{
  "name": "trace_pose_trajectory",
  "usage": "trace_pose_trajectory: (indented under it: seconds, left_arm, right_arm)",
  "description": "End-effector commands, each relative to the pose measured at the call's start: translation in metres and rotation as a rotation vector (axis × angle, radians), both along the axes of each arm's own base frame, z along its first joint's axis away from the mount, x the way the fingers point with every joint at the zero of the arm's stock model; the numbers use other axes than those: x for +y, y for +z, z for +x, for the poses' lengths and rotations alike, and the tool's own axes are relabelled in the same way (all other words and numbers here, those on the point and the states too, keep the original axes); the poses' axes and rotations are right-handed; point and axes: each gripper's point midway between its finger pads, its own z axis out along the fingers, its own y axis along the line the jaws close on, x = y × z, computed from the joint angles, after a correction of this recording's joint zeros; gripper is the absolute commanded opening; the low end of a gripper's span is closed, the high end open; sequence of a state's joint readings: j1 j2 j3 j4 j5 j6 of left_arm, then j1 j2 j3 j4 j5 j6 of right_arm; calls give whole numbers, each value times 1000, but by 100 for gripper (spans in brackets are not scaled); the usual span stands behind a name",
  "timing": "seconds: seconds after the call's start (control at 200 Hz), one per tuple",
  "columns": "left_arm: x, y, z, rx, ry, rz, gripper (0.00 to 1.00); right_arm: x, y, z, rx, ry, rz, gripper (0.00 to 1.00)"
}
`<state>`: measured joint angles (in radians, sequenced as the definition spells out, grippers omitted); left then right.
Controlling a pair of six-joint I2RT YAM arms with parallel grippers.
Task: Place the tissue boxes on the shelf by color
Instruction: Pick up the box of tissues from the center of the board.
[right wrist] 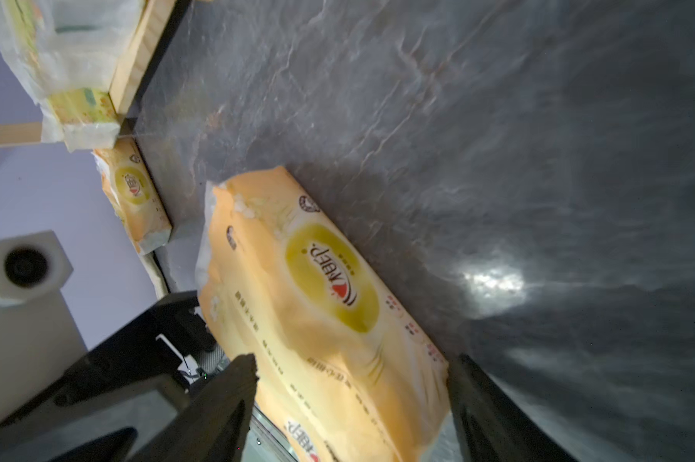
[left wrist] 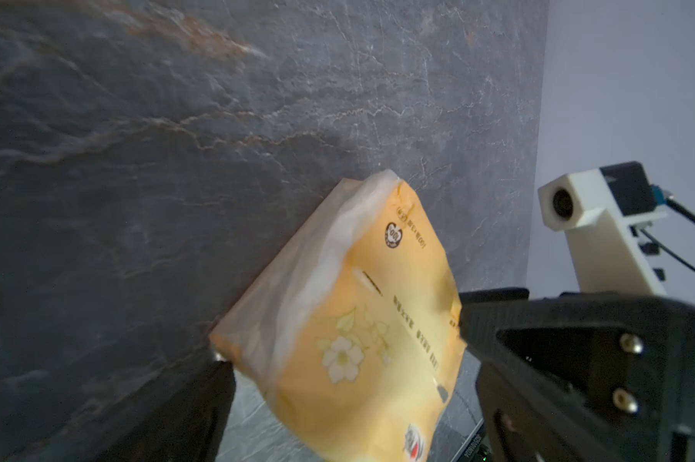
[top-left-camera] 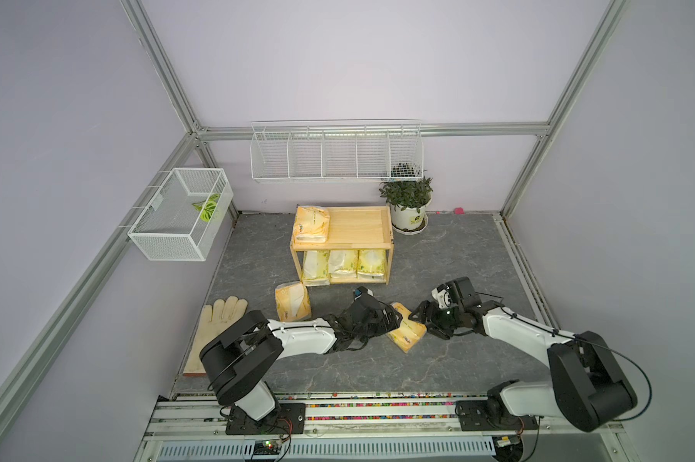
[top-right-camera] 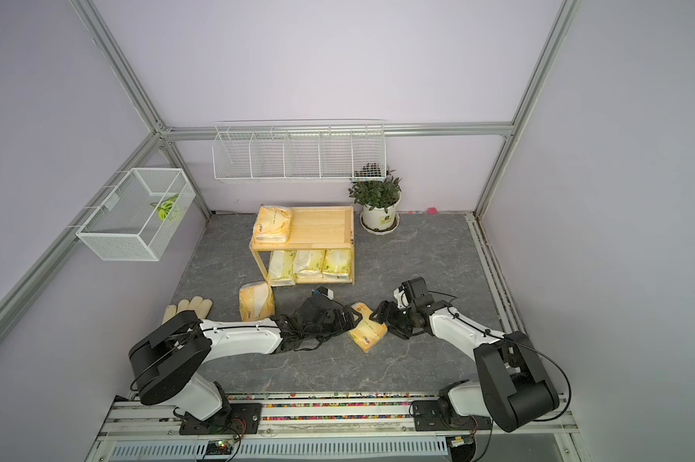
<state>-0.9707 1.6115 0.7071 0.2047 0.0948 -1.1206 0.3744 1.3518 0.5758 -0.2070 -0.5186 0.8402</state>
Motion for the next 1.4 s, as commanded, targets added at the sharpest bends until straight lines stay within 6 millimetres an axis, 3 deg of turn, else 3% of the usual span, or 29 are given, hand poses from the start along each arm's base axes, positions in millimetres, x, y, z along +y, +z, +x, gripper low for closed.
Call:
trace_pose_trajectory:
  seconds: [0.0,0.185,0.38,0.575,1.01,1.4]
  left_arm:
    - [-3,9,13,-9,22,-46,100]
    - [6,13,26,-24,36,-46,100]
    - [13,20,36,-50,13,-31,100]
    - [13,15,30,-37,-18,-23,100]
    - [5,2,25,1,-52,-55,100]
    - [4,-6,22,16,-52,-60,100]
  right_arm:
    - [19,8,-10,-26,34,56,80]
    - [37,20,-26,-60,66,71,80]
    - [16,21,-22,-94,28,-45,81]
    - [11,3,-15,-65,39,-40,82]
    - [40,-17,-15,-39,136,141,83]
    - [59,-9,-15,-58,139,323,81]
